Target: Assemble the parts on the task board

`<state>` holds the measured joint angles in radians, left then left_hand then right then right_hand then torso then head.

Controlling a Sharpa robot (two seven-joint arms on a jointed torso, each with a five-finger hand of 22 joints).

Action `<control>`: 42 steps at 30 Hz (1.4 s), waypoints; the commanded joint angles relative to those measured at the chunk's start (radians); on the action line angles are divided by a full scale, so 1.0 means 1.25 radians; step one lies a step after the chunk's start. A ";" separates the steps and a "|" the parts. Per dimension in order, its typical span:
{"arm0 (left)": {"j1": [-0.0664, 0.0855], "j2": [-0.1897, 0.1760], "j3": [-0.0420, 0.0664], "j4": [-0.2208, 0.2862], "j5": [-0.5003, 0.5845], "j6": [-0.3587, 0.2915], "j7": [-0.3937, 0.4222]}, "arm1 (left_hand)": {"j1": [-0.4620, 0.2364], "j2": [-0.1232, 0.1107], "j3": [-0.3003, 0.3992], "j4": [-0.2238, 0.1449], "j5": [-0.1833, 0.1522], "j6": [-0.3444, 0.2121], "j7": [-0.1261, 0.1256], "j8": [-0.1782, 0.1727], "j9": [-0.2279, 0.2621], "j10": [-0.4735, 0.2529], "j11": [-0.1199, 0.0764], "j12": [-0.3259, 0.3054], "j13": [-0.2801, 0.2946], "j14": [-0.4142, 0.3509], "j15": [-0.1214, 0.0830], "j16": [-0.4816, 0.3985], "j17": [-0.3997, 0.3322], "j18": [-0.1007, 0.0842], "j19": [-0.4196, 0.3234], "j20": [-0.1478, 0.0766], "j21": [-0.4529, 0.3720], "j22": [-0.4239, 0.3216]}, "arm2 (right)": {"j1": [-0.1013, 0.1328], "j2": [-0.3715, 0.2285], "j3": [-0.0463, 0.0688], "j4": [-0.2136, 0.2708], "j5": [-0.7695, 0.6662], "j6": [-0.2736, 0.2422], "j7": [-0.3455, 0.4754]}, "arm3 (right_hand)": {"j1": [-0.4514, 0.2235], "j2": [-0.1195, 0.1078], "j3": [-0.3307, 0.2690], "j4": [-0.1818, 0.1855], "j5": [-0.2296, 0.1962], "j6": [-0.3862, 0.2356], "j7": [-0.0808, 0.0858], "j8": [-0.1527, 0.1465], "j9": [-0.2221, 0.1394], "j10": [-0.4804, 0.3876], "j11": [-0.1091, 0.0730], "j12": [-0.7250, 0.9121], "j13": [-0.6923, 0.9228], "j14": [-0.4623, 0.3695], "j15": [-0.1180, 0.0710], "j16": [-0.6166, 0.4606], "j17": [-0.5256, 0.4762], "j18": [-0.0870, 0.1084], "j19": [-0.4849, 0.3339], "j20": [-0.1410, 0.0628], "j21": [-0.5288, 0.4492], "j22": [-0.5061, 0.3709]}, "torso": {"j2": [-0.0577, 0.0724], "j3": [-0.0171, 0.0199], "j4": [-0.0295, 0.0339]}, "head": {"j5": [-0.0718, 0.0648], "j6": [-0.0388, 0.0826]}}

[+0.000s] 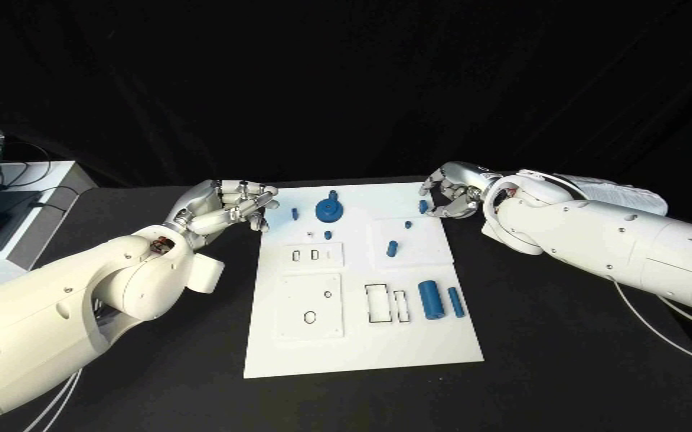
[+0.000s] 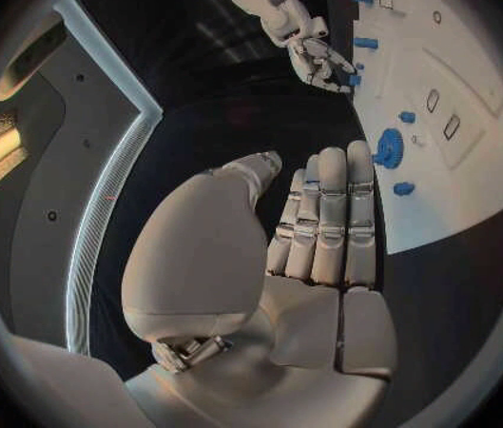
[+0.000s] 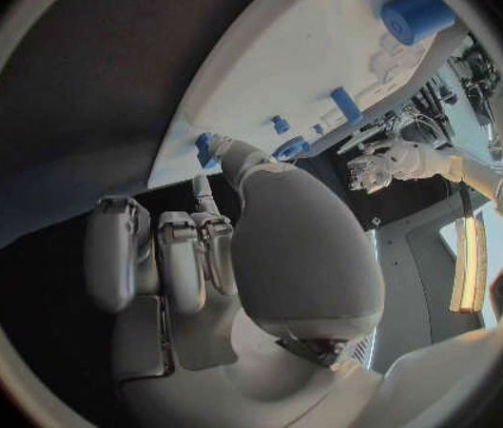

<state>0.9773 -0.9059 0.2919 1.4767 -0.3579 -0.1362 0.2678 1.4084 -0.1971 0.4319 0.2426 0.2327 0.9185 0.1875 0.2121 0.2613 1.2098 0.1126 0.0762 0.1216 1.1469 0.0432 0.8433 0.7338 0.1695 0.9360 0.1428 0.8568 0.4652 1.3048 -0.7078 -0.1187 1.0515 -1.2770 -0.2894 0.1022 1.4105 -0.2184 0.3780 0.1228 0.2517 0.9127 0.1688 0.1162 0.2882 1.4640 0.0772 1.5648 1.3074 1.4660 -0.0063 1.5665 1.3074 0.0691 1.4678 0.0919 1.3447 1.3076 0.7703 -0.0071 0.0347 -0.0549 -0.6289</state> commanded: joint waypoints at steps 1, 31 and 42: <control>0.000 0.002 0.001 0.000 -0.001 0.014 0.005 | -0.002 -0.005 0.002 -0.004 -0.002 -0.002 -0.003 -0.001 0.001 -0.004 0.000 0.002 0.001 -0.007 -0.001 0.003 -0.001 0.011 -0.005 0.000 0.004 0.001 | -0.001 0.003 0.000 -0.002 -0.004 0.000 -0.004 | -0.004 0.004 0.002 0.002 0.001 0.005 0.000 0.004 0.000 0.085 0.007 0.005 0.211 0.084 0.005 0.003 0.211 -0.013 -0.001 0.007 0.003 0.062 | 0.000 0.0005 0.0000 | 0.000 0.000; 0.000 0.001 0.001 -0.001 -0.001 0.013 0.002 | -0.004 -0.003 0.003 -0.003 -0.002 -0.002 -0.002 -0.001 0.002 -0.005 0.001 0.002 0.002 -0.007 0.000 0.004 -0.001 0.010 -0.006 0.000 0.005 0.001 | -0.008 0.014 0.000 -0.011 -0.004 0.027 -0.012 | -0.015 0.010 0.016 0.010 -0.004 0.048 -0.007 0.025 0.003 0.085 0.001 0.005 0.211 0.084 0.000 0.003 0.211 -0.012 -0.001 0.005 0.001 0.063 | 0.000 0.0016 0.0000 | 0.005 -0.006; 0.000 0.002 0.001 -0.004 -0.001 0.012 0.001 | -0.004 -0.002 0.003 -0.003 -0.002 -0.002 -0.001 -0.001 0.002 -0.006 0.001 0.002 0.002 -0.007 0.000 0.004 -0.001 0.010 -0.007 0.000 0.005 0.002 | -0.008 0.015 0.000 -0.012 -0.004 0.012 -0.015 | -0.028 0.032 0.039 0.022 0.000 0.084 -0.022 0.049 0.007 0.085 -0.012 0.005 0.211 0.084 -0.009 0.003 0.211 -0.012 -0.001 -0.003 -0.001 0.064 | 0.000 0.0014 -0.0002 | 0.005 -0.008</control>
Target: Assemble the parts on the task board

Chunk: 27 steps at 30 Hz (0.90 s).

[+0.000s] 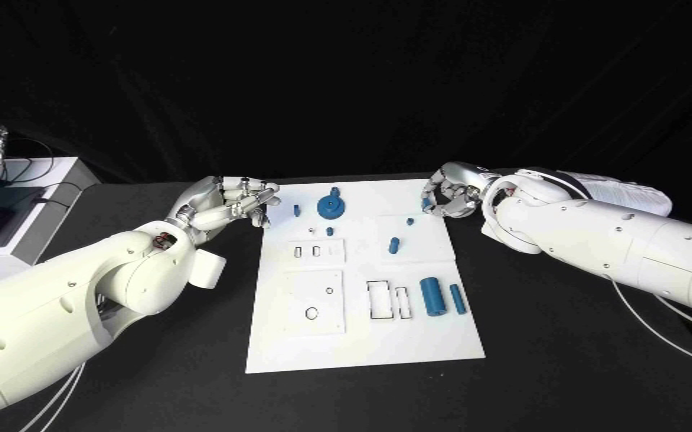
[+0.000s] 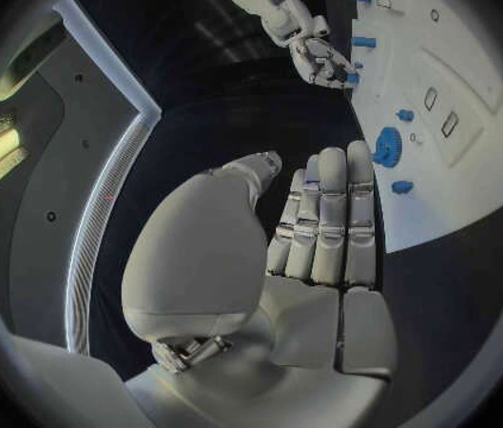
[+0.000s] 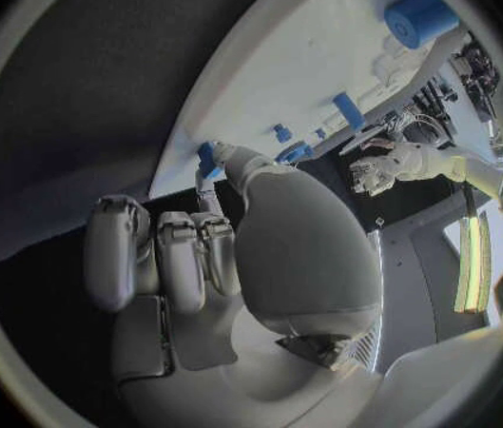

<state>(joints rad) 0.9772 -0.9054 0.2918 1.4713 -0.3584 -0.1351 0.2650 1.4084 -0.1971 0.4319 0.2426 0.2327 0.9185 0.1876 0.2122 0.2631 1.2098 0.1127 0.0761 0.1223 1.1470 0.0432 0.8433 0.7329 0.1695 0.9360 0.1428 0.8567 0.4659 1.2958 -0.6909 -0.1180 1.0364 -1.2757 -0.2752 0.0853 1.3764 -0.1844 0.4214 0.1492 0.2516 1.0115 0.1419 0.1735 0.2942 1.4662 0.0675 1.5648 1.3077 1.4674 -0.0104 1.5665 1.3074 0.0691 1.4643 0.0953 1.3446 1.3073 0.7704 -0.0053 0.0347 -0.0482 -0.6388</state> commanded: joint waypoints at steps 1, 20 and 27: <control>0.000 0.002 0.001 0.000 -0.001 0.011 0.003 | -0.004 -0.002 0.003 -0.003 -0.002 -0.002 -0.001 -0.001 0.001 -0.006 0.001 0.002 0.001 -0.007 0.000 0.004 -0.001 0.010 -0.007 0.000 0.005 0.001 | -0.001 0.001 -0.001 0.001 -0.005 -0.004 -0.003 | -0.001 0.008 0.007 0.001 0.001 0.008 -0.003 0.006 0.003 0.084 -0.006 0.005 0.210 0.083 -0.007 0.003 0.211 -0.012 0.002 -0.007 -0.001 0.065 | 0.000 -0.0001 -0.0002 | 0.001 0.000; 0.000 0.001 0.001 -0.002 -0.001 0.011 0.003 | -0.004 -0.002 0.003 -0.003 -0.002 -0.002 -0.001 -0.002 0.001 -0.006 0.001 0.002 0.001 -0.007 0.000 0.004 -0.001 0.010 -0.007 0.000 0.006 0.001 | 0.019 -0.025 0.003 0.083 -0.021 -0.088 -0.038 | -0.007 0.023 0.023 0.001 0.016 0.013 -0.008 0.019 0.007 0.084 -0.012 0.005 0.210 0.083 -0.011 0.003 0.211 -0.013 0.005 -0.012 0.003 0.070 | -0.003 -0.0018 -0.0017 | 0.002 0.000; 0.000 0.002 0.001 -0.003 -0.001 0.010 0.003 | -0.004 -0.002 0.003 -0.003 -0.002 -0.002 -0.001 -0.002 0.001 -0.006 0.001 0.002 0.001 -0.007 0.000 0.004 -0.001 0.010 -0.007 0.000 0.006 0.001 | 0.037 -0.034 0.005 0.178 -0.036 -0.105 -0.086 | -0.004 0.020 0.023 -0.004 0.010 0.014 -0.008 0.021 0.007 0.084 -0.012 0.005 0.210 0.083 -0.011 0.003 0.211 -0.013 0.005 -0.012 0.003 0.070 | -0.008 -0.0039 -0.0041 | 0.005 -0.001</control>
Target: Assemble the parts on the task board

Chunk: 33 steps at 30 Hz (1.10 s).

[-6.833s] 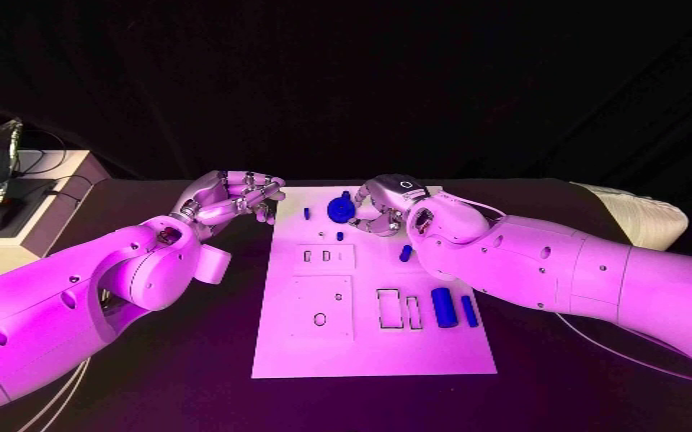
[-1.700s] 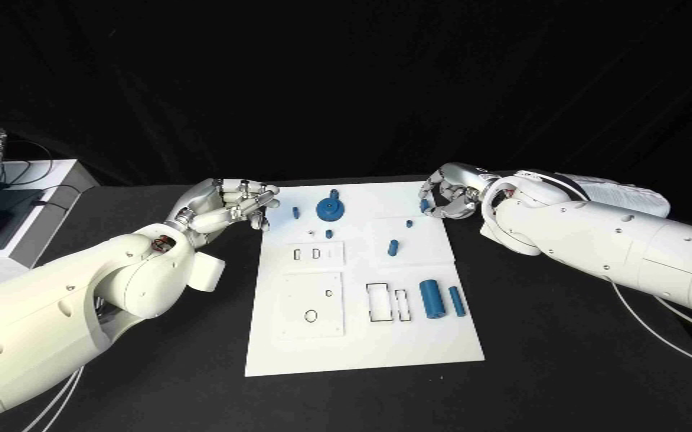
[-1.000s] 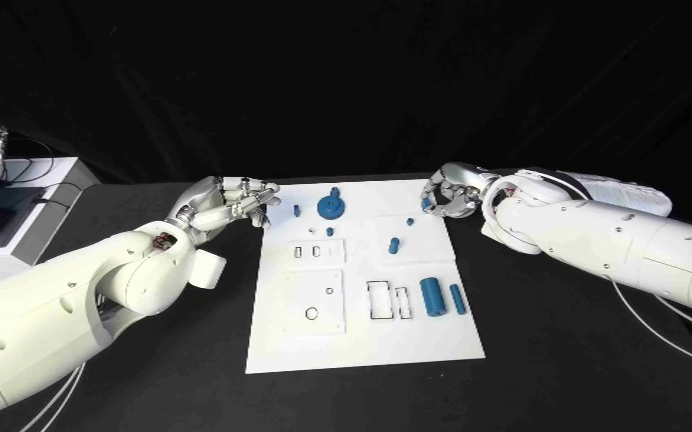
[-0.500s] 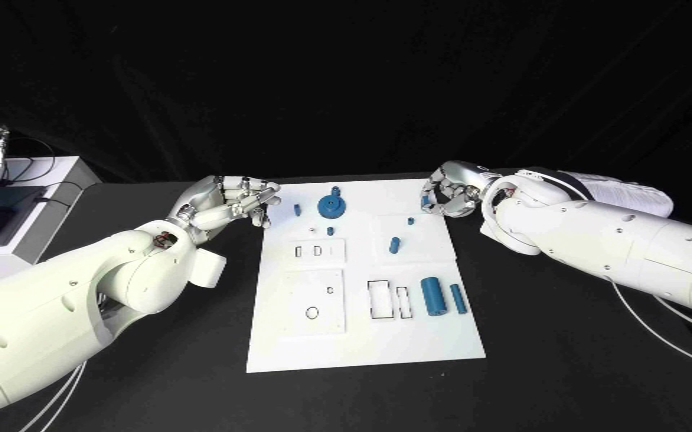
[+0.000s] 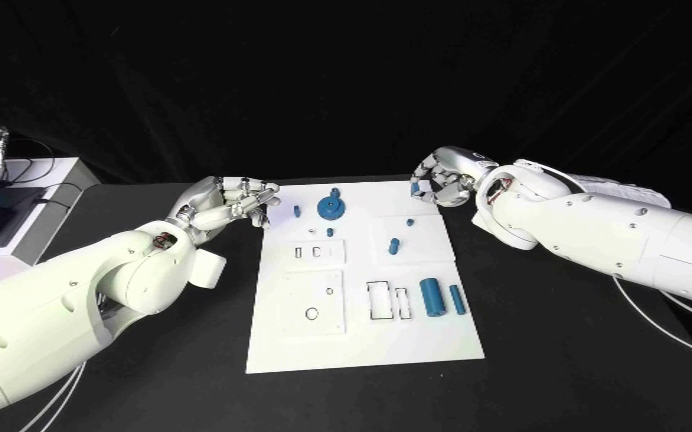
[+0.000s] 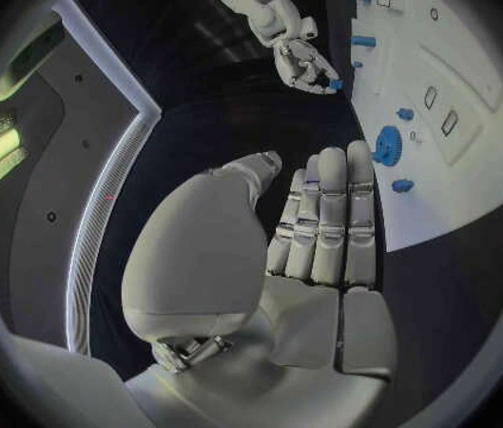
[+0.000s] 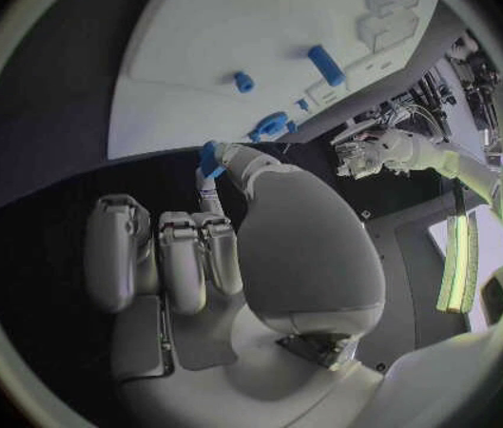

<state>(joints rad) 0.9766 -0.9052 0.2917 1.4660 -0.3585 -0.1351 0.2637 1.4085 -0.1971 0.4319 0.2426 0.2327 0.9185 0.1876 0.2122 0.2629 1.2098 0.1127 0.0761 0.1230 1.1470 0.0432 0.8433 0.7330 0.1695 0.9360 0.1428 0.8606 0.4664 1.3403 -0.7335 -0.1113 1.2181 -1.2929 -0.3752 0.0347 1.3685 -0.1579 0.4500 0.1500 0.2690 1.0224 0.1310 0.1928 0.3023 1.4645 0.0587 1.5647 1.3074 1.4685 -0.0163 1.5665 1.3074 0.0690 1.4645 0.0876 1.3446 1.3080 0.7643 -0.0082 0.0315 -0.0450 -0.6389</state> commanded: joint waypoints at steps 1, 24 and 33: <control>0.000 0.002 0.001 0.001 -0.001 0.010 0.004 | -0.004 0.000 0.004 -0.003 -0.002 -0.002 -0.001 -0.001 0.002 -0.007 0.002 0.002 0.001 -0.007 0.000 0.004 -0.001 0.010 -0.008 0.001 0.003 0.001 | 0.002 0.001 0.000 0.046 -0.025 -0.026 -0.053 | 0.002 -0.001 0.000 -0.005 -0.004 0.005 0.000 0.006 0.001 0.085 -0.005 0.005 0.211 0.082 -0.006 0.003 0.211 -0.013 0.005 -0.006 0.003 0.070 | -0.004 -0.0019 -0.0020 | 0.004 -0.001; -0.008 0.010 0.001 -0.002 0.001 0.013 0.002 | -0.004 0.000 0.004 -0.003 -0.002 -0.002 -0.001 -0.001 0.002 -0.007 0.002 0.002 0.001 -0.007 0.000 0.004 -0.001 0.010 -0.008 0.001 0.003 0.001 | -0.064 0.081 -0.014 0.235 -0.141 -0.060 -0.268 | -0.022 -0.017 -0.007 0.003 -0.030 -0.002 0.001 0.010 0.001 0.085 -0.005 0.005 0.211 0.082 -0.004 0.003 0.211 -0.013 0.003 -0.004 -0.003 0.067 | -0.001 -0.0017 -0.0002 | 0.019 -0.008; -0.008 0.008 0.001 -0.003 0.001 0.013 0.001 | -0.004 0.000 0.004 -0.003 -0.002 -0.002 -0.001 -0.001 0.002 -0.007 0.002 0.002 0.001 -0.007 0.000 0.004 -0.001 0.010 -0.008 0.001 0.003 0.001 | -0.087 0.106 -0.015 0.230 -0.181 -0.075 -0.313 | -0.023 -0.018 -0.007 0.003 -0.030 -0.002 0.002 0.010 0.001 0.085 -0.005 0.005 0.211 0.082 -0.003 0.003 0.211 -0.013 0.003 -0.004 -0.003 0.067 | 0.000 -0.0022 -0.0003 | 0.021 -0.017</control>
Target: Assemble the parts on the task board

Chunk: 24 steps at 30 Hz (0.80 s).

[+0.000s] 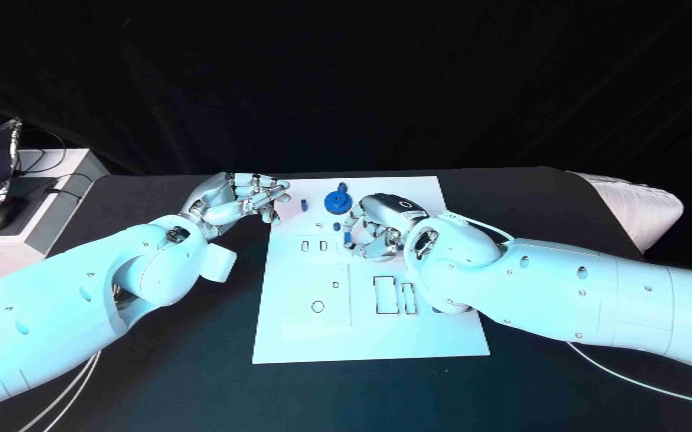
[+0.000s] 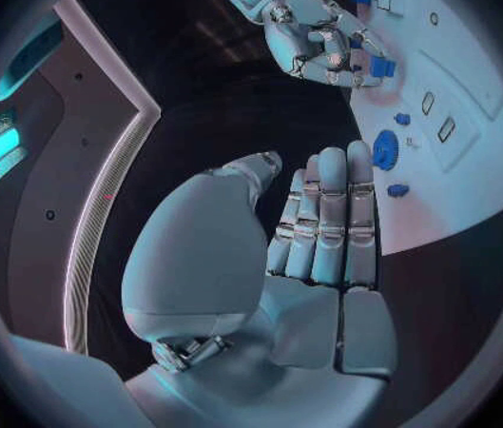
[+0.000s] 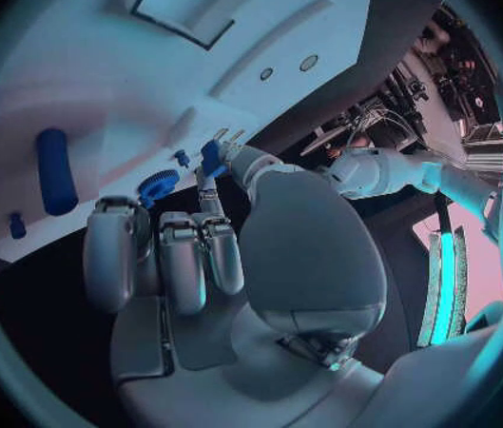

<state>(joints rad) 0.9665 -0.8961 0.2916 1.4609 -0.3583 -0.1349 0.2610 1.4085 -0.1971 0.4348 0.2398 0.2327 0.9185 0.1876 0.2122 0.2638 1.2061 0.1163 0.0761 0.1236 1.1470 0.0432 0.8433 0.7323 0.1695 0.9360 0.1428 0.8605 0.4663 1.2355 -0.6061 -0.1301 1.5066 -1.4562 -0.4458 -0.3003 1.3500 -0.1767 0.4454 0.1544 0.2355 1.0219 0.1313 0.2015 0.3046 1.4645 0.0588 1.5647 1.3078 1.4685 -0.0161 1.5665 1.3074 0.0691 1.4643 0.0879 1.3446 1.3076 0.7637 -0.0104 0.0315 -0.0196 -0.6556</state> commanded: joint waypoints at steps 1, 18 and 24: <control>0.000 0.001 0.001 0.000 0.001 0.012 0.003 | -0.004 0.000 0.002 -0.001 -0.001 -0.002 -0.001 -0.002 0.001 -0.004 -0.001 0.002 0.001 -0.007 0.000 0.004 -0.001 0.010 -0.008 0.001 0.003 0.001 | -0.005 0.007 0.000 -0.001 -0.053 -0.019 -0.047 | -0.008 -0.003 -0.003 0.000 -0.003 -0.002 0.001 0.003 -0.001 0.085 -0.005 0.005 0.210 0.082 -0.003 0.003 0.211 -0.013 0.004 -0.004 -0.003 0.067 | 0.001 -0.0004 -0.0003 | 0.000 -0.004; -0.002 0.003 0.001 -0.003 0.001 0.017 0.002 | -0.004 0.000 0.002 -0.001 -0.001 -0.002 -0.001 -0.002 0.001 -0.004 -0.001 0.002 0.001 -0.007 0.000 0.004 -0.001 0.010 -0.008 0.001 0.003 0.001 | -0.017 0.033 0.000 -0.026 -0.090 -0.017 -0.051 | -0.010 -0.003 -0.004 0.000 -0.003 -0.003 0.001 0.003 -0.001 0.085 -0.005 0.005 0.210 0.082 -0.003 0.003 0.211 -0.013 0.004 -0.004 -0.003 0.067 | -0.001 -0.0017 0.0009 | 0.004 -0.012; -0.002 0.002 0.001 -0.003 0.001 0.018 0.001 | -0.004 0.000 0.002 -0.001 -0.001 -0.002 -0.001 -0.002 0.001 -0.004 -0.001 0.002 0.001 -0.007 0.000 0.004 -0.001 0.010 -0.008 0.001 0.003 0.001 | -0.019 0.037 -0.001 -0.035 -0.114 -0.005 -0.054 | -0.010 -0.004 -0.004 0.000 -0.003 -0.003 0.002 0.003 -0.001 0.085 -0.005 0.005 0.210 0.082 -0.003 0.003 0.211 -0.013 0.004 -0.004 -0.003 0.068 | -0.001 -0.0020 -0.0002 | 0.006 -0.013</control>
<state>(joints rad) 0.9638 -0.8944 0.2915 1.4561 -0.3582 -0.1316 0.2583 1.4085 -0.1971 0.4348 0.2398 0.2327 0.9185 0.1876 0.2122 0.2636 1.2062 0.1163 0.0761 0.1234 1.1470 0.0433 0.8433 0.7324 0.1695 0.9361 0.1428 0.8605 0.4670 1.2131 -0.5611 -0.1310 1.4644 -1.5545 -0.4651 -0.3615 1.3448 -0.1820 0.4453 0.1544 0.2354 1.0205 0.1326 0.2008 0.3023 1.4645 0.0588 1.5647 1.3075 1.4685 -0.0161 1.5665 1.3074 0.0691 1.4643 0.0879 1.3446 1.3074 0.7616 -0.0128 0.0322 -0.0136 -0.6716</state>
